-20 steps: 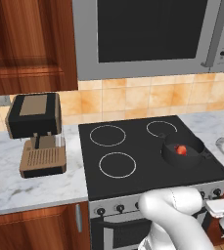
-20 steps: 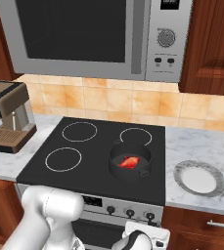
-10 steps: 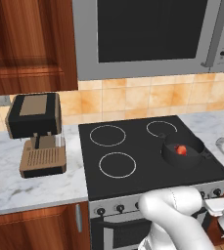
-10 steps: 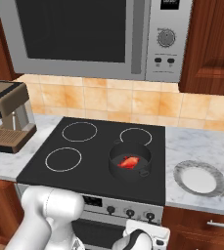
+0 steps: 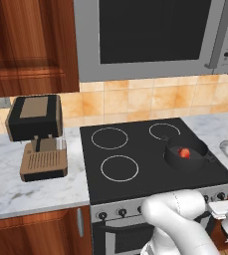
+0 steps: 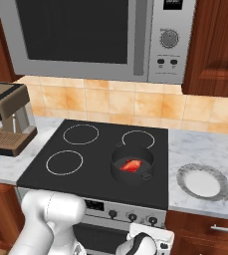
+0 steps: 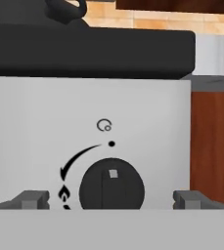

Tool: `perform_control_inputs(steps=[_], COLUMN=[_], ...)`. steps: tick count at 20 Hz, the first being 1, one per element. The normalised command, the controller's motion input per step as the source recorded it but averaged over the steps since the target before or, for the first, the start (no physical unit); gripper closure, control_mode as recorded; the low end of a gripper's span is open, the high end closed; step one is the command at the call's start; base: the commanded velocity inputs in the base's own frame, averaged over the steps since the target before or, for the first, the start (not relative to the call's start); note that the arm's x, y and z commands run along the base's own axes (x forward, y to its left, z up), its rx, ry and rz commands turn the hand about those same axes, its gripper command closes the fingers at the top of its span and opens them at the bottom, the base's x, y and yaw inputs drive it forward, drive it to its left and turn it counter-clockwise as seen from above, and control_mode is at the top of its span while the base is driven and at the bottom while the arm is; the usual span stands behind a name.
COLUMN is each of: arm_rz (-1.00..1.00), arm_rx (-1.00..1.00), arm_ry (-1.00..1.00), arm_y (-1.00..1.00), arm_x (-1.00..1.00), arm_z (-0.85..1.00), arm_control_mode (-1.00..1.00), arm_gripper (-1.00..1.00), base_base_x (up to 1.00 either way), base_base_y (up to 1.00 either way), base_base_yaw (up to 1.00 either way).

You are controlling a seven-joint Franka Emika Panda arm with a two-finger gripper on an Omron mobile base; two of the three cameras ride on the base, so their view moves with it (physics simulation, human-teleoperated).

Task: Retrieve the frozen meat and place it in the pot on a burner. Then turn the burner on.

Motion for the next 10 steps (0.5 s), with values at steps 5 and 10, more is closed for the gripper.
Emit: perform_control_inputs(steps=[5,10], arm_rz=[0.00,0.01], arm_rx=[0.00,0.01], arm_ry=[0.00,-0.01], arm_y=[0.00,-0.05], arm_x=[0.16,0.23], arm_z=[-0.01,0.00], arm_control_mode=[-1.00,-1.00], arm_gripper=[-1.00,-1.00], base_base_x=[0.00,0.00], base_base_y=[0.00,0.00], base_base_yaw=[0.00,0.00])
